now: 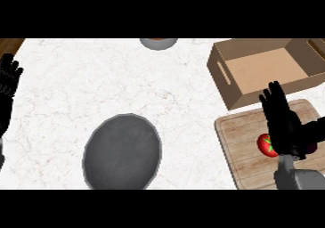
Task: Pick the eggplant from the cutting board and place it in the cardboard box
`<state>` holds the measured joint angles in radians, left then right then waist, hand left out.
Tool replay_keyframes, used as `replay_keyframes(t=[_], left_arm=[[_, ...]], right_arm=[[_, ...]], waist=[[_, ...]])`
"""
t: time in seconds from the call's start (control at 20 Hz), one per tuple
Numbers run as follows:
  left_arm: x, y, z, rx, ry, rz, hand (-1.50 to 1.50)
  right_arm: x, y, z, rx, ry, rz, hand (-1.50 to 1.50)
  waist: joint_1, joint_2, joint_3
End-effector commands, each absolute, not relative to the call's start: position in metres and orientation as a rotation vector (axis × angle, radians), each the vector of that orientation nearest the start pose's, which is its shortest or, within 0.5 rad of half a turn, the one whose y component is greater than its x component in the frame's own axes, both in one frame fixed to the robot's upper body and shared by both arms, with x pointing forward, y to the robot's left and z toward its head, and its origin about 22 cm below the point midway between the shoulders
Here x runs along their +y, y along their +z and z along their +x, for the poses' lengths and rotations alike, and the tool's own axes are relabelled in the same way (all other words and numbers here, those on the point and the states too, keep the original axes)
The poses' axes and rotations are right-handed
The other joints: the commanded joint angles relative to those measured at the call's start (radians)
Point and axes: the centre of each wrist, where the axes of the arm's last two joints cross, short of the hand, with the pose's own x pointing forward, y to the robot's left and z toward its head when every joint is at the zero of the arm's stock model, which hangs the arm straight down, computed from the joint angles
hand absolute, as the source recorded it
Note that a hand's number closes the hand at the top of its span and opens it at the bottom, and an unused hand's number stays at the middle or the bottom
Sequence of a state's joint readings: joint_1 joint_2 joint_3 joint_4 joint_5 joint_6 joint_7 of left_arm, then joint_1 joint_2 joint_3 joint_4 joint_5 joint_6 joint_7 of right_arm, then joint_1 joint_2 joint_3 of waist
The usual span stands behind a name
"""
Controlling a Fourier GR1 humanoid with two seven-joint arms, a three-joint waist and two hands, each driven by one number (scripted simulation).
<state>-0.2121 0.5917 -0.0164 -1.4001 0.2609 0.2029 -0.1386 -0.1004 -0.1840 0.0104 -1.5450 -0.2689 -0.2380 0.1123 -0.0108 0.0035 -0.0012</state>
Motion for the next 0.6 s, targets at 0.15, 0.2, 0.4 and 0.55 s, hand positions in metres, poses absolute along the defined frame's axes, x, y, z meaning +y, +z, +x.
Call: replay_keyframes(t=[0.15, 0.2, 0.4, 0.55], left_arm=[[0.28, 0.055, 0.29, -1.706, -0.326, 0.17, 0.0], [0.274, 0.056, 0.288, -1.703, -0.367, 0.107, 0.0], [0.265, 0.046, 0.286, -1.66, -0.38, 0.06, 0.0], [0.249, 0.037, 0.28, -1.623, -0.405, 0.015, 0.0]], right_arm=[[-0.314, 0.026, 0.252, -1.384, 0.166, -0.238, -1.5], [-0.332, 0.023, 0.248, -1.352, 0.259, -0.298, -1.5], [-0.369, 0.055, 0.243, -1.39, 0.683, -0.684, -1.5], [-0.389, 0.051, 0.225, -1.35, 0.97, -0.852, -1.5]], waist=[[-0.007, -0.003, 0.001], [-0.005, -0.001, 0.002], [-0.039, 0.013, -0.014], [-0.035, -0.001, -0.001]])
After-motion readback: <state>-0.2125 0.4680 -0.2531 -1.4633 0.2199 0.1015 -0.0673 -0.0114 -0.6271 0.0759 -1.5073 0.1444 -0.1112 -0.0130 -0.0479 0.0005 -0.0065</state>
